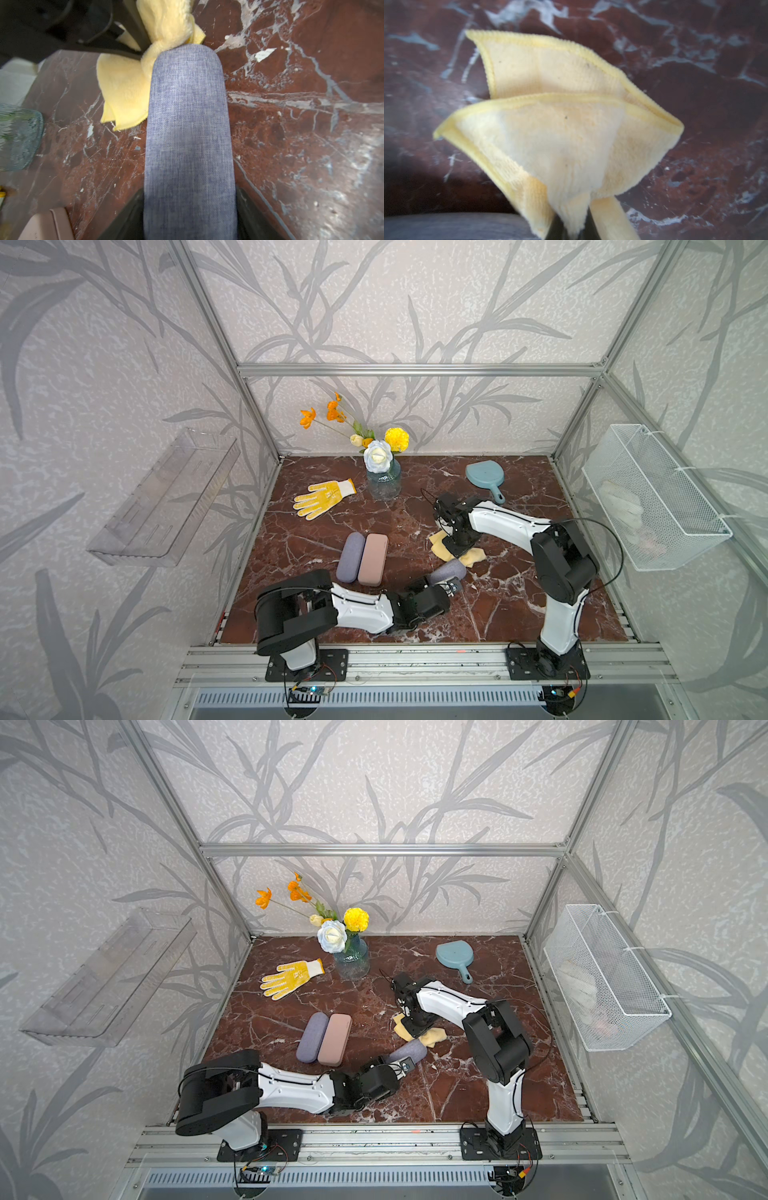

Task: Wipe the eyeglass case
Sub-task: Wipe the dirt from the eyeglass case.

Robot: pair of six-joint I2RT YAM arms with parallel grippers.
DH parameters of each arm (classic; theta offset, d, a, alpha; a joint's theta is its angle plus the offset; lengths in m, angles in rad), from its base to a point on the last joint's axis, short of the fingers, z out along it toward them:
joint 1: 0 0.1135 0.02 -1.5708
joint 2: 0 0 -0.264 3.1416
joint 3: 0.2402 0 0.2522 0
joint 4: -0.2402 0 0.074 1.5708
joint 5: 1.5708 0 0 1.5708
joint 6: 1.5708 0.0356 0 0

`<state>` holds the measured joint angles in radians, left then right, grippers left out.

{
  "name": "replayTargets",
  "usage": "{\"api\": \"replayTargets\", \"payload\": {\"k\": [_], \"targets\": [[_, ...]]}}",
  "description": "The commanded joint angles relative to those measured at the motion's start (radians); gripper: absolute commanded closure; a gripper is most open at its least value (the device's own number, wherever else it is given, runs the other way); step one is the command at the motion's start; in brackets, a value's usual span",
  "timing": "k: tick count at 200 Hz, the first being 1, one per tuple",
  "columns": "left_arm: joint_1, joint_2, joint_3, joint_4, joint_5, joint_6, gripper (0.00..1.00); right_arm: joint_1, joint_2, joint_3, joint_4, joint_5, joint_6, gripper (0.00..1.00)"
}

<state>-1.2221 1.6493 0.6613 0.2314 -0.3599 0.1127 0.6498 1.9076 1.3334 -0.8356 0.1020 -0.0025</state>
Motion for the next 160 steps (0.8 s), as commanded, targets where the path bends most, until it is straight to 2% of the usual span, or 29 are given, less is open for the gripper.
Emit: {"api": "replayTargets", "payload": {"k": [1, 50, 85, 122, 160], "targets": [[0.059, 0.008, -0.001, -0.105, 0.191, -0.039, 1.0, 0.015, -0.047, -0.066, 0.004, -0.135, 0.008, 1.0], [0.144, 0.021, 0.03, -0.158, 0.284, -0.148, 1.0, 0.021, -0.232, -0.314, 0.05, -0.298, 0.149, 1.0], [0.169, 0.031, 0.047, -0.191, 0.271, -0.209, 1.0, 0.019, -0.299, -0.414, 0.003, -0.326, 0.301, 1.0], [0.17, 0.026, 0.052, -0.213, 0.236, -0.248, 1.0, 0.004, -0.349, -0.459, -0.053, -0.222, 0.409, 1.0], [0.17, 0.016, 0.044, -0.213, 0.217, -0.262, 1.0, -0.044, -0.362, -0.403, -0.137, -0.071, 0.401, 1.0]]}}
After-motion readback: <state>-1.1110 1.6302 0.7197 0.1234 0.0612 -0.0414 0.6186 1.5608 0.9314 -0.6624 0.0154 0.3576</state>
